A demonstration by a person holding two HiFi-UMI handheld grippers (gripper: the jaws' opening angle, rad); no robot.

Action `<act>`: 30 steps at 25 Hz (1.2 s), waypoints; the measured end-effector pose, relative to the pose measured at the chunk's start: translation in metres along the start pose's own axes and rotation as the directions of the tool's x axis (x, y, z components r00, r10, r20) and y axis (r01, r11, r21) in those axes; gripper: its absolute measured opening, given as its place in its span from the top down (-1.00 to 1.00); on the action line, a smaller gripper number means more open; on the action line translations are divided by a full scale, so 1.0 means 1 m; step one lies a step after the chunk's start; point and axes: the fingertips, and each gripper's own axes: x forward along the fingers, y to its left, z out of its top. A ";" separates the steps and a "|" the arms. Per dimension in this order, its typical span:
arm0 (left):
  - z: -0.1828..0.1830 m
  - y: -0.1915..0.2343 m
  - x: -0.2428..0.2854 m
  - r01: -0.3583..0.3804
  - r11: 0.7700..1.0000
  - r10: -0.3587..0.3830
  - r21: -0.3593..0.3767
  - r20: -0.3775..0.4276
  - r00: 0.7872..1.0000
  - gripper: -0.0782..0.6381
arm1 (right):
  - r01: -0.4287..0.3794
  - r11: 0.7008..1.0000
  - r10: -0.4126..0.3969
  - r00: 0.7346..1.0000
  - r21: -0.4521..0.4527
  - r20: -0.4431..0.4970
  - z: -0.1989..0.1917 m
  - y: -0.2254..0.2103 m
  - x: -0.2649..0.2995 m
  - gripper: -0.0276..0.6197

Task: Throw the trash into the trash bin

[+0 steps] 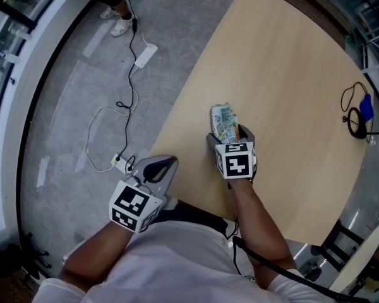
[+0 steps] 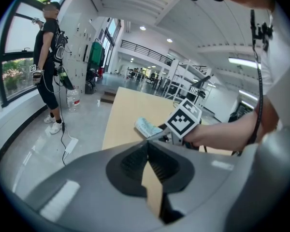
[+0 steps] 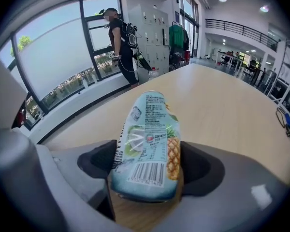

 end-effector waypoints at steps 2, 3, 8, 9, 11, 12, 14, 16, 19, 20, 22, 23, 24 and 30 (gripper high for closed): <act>-0.001 0.001 -0.003 -0.001 1.000 0.001 -0.001 0.004 1.000 0.76 | -0.006 1.000 0.006 1.000 0.017 0.019 0.001 -0.002 -0.003 -0.34; -0.001 0.001 -0.004 -0.002 1.000 0.002 -0.002 0.006 1.000 0.76 | -0.006 1.000 0.005 1.000 0.023 0.030 0.002 -0.003 -0.005 -0.34; 0.001 0.000 -0.006 0.019 1.000 -0.020 0.007 0.025 1.000 0.76 | 0.007 0.997 -0.013 0.997 0.072 0.077 0.007 -0.009 -0.017 -0.33; 0.001 -0.002 -0.007 0.028 1.000 -0.028 0.010 0.027 0.999 0.76 | 0.004 0.995 -0.013 0.996 0.095 0.087 0.006 -0.010 -0.020 -0.32; 0.000 -0.004 -0.009 0.043 0.999 -0.044 0.009 0.029 0.999 0.76 | -0.020 0.988 0.001 0.993 0.153 0.120 0.005 -0.009 -0.026 -0.32; -0.001 -0.005 -0.011 0.050 0.999 -0.050 0.010 0.029 0.998 0.76 | -0.043 0.981 0.016 0.990 0.189 0.143 0.005 -0.007 -0.030 -0.32; -0.003 -0.007 -0.015 0.060 0.998 -0.060 0.016 0.030 0.998 0.76 | -0.111 0.956 0.056 0.978 0.270 0.201 0.003 -0.002 -0.038 -0.31; -0.005 -0.007 -0.019 0.068 0.997 -0.069 0.022 0.034 0.997 0.76 | -0.182 0.920 0.089 0.960 0.347 0.267 0.002 0.002 -0.047 -0.30; -0.008 -0.006 -0.027 0.083 0.996 -0.084 0.020 0.040 0.996 0.76 | -0.224 0.883 0.086 0.941 0.412 0.326 -0.001 0.007 -0.059 -0.29; -0.009 -0.005 -0.030 0.087 0.996 -0.088 0.020 0.041 0.995 0.76 | -0.227 0.877 0.081 0.939 0.424 0.335 -0.003 0.009 -0.062 -0.29; -0.011 -0.004 -0.035 0.097 0.995 -0.098 0.025 0.044 0.994 0.76 | -0.236 0.864 0.076 0.934 0.445 0.349 -0.006 0.014 -0.069 -0.28; -0.011 -0.004 -0.037 0.101 0.994 -0.103 0.029 0.046 0.994 0.76 | -0.238 0.861 0.073 0.933 0.450 0.354 -0.006 0.017 -0.072 -0.28; -0.011 -0.004 -0.040 0.106 0.994 -0.107 0.032 0.050 0.993 0.76 | -0.237 0.861 0.069 0.931 0.451 0.358 -0.005 0.020 -0.075 -0.28; -0.003 -0.007 -0.056 0.129 0.990 -0.133 0.049 0.109 0.985 0.76 | -0.292 0.857 0.094 0.899 0.424 0.428 0.008 0.051 -0.119 -0.27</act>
